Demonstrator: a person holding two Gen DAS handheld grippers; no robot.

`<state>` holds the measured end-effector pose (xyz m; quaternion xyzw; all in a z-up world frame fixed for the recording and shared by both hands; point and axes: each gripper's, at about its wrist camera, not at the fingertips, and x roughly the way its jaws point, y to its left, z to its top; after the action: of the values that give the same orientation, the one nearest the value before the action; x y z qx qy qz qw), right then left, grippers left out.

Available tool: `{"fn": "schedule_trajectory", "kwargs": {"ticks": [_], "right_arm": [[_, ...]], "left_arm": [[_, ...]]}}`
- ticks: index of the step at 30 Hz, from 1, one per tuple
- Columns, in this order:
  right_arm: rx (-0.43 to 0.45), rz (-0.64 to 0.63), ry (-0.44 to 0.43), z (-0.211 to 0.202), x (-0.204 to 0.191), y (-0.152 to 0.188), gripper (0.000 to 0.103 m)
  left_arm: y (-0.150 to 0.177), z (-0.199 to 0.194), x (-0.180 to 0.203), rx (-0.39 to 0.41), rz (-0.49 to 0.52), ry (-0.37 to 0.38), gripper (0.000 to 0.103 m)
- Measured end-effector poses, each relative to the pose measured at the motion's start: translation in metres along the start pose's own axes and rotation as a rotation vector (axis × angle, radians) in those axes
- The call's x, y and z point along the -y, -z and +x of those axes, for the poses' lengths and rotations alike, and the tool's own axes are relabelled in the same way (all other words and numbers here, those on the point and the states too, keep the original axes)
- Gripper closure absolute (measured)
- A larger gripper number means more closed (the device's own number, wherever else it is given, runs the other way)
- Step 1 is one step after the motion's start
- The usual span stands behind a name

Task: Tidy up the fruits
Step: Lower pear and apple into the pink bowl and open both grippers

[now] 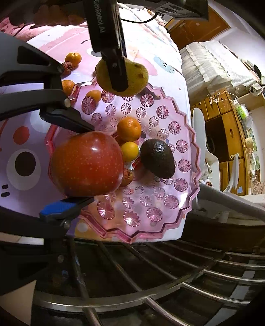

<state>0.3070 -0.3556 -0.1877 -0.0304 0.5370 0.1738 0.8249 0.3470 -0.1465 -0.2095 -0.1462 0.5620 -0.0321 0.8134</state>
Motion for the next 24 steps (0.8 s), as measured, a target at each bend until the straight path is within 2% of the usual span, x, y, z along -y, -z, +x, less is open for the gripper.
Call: {"fn": "schedule_trajectory", "kwargs": {"ticks": [7,9,10,17,24], "right_arm": [[-0.004,-0.009,0.017,0.001,-0.006,0.002,0.041],[0.017,-0.004,0.015,-0.002,-0.005,0.002,0.041],[0.030,-0.004,0.011,-0.004,-0.006,0.001,0.041],[0.029,-0.008,0.010,-0.011,-0.013,0.007,0.039],[0.020,0.002,0.002,-0.018,-0.026,0.018,0.039]], "left_arm": [[-0.002,-0.001,0.000,0.005,0.003,0.008,0.032],[-0.002,-0.006,0.000,0.034,0.005,0.018,0.022],[-0.002,-0.009,-0.001,0.050,0.007,0.019,0.020],[0.008,-0.024,-0.020,0.074,-0.050,0.037,0.020],[0.039,-0.040,-0.050,0.078,-0.123,0.056,0.020]]}}
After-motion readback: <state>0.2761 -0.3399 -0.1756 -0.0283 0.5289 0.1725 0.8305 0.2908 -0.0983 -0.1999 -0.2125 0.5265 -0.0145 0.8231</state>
